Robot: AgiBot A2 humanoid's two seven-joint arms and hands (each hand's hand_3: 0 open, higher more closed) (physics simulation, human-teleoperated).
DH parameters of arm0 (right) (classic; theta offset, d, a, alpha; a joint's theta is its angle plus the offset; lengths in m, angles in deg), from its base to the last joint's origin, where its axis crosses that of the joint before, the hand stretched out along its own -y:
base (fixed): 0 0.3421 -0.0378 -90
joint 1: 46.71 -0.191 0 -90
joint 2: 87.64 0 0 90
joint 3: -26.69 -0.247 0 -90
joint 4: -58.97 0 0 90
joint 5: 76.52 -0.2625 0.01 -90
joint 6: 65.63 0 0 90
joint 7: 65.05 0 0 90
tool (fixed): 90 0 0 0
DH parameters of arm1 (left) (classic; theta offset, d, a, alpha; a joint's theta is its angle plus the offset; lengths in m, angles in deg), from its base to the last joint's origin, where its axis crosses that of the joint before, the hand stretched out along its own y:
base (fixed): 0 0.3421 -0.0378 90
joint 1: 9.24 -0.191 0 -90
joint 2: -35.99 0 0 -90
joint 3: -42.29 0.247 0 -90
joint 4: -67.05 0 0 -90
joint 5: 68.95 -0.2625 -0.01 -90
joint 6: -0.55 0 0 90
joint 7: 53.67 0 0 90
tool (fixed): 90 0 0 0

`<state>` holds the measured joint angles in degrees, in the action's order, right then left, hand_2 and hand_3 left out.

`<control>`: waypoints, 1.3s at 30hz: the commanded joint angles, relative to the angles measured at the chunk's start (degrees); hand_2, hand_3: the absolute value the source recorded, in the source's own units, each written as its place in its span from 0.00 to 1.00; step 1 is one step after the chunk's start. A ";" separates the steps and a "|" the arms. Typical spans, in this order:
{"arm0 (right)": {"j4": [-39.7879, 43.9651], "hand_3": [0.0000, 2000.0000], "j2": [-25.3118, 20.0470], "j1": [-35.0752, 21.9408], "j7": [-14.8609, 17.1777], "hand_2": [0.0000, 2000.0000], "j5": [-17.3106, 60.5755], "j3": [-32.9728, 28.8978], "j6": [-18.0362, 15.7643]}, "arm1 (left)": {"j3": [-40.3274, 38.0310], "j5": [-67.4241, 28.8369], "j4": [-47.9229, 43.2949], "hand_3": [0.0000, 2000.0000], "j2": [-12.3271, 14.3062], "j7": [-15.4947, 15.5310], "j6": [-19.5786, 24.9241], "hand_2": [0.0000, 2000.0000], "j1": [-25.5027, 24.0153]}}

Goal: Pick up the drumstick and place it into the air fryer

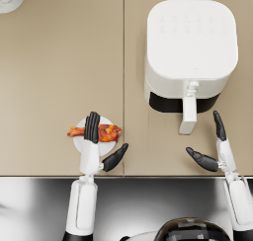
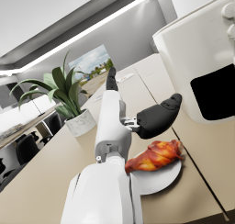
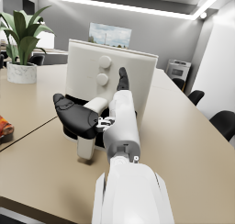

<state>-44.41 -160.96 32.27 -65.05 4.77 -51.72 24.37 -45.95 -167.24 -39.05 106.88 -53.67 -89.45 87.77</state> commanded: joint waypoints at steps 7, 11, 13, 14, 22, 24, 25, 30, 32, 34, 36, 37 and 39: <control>2.06 0.00 -0.67 0.56 0.00 0.00 0.29 1.39 0.00 | -1.93 -18.15 2.55 0.00 0.75 0.00 0.00 0.00 1.20; 2.31 0.00 -1.26 0.47 0.00 0.00 0.31 0.97 0.00 | -2.35 -28.56 3.55 0.00 1.14 0.00 0.00 0.00 2.19; 2.31 0.00 -1.49 0.52 0.00 0.00 0.31 0.78 0.00 | -2.40 -33.78 3.83 0.00 1.34 0.51 1.96 0.00 2.85; 2.57 0.00 -1.74 0.28 0.00 0.00 0.31 0.88 0.00 | -2.64 -36.39 4.02 0.00 1.43 2.69 9.13 0.00 3.17; 2.98 0.00 -2.79 0.18 0.00 0.00 0.31 0.82 0.00 | -3.07 -57.28 6.92 0.00 2.00 8.56 26.08 0.00 4.89; 3.11 0.00 -2.97 0.31 0.00 0.00 0.31 0.70 0.00 | -2.31 -62.51 9.29 0.00 2.26 8.77 26.74 0.00 6.02; 3.51 0.00 -3.17 0.15 0.00 0.00 0.31 0.86 0.00 | -1.80 -64.39 10.51 0.00 2.38 8.84 26.90 0.00 6.36; 3.77 0.00 -3.79 0.06 0.00 0.00 0.31 0.40 0.00 | 0.32 -68.24 16.58 0.00 3.03 9.40 26.43 0.00 8.14; 3.90 0.00 -4.15 -0.23 0.00 0.00 0.31 0.36 0.00 | 1.06 -68.68 19.34 0.00 3.33 9.66 25.12 0.00 9.03; 4.18 0.00 -4.50 -0.50 0.00 0.00 0.30 0.59 0.00 | 1.78 -68.91 22.04 0.00 3.59 10.17 24.02 0.00 10.04; 4.33 0.00 -4.88 -0.85 0.00 0.00 0.30 0.77 0.00 | 2.51 -69.03 24.23 0.00 3.71 11.03 22.66 0.00 10.65; 4.33 0.00 -4.98 -0.82 0.00 0.00 0.30 0.68 0.00 | 2.68 -69.09 25.51 0.00 3.68 11.19 21.88 0.00 10.95; 4.08 0.00 -5.28 -0.99 0.00 0.00 0.30 0.63 0.00 | 3.40 -69.15 27.23 0.00 3.48 11.53 20.08 0.00 11.49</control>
<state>-39.97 -165.99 32.06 -65.05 5.07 -50.99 24.37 -43.66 -236.44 -15.12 110.09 -41.90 -70.23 98.81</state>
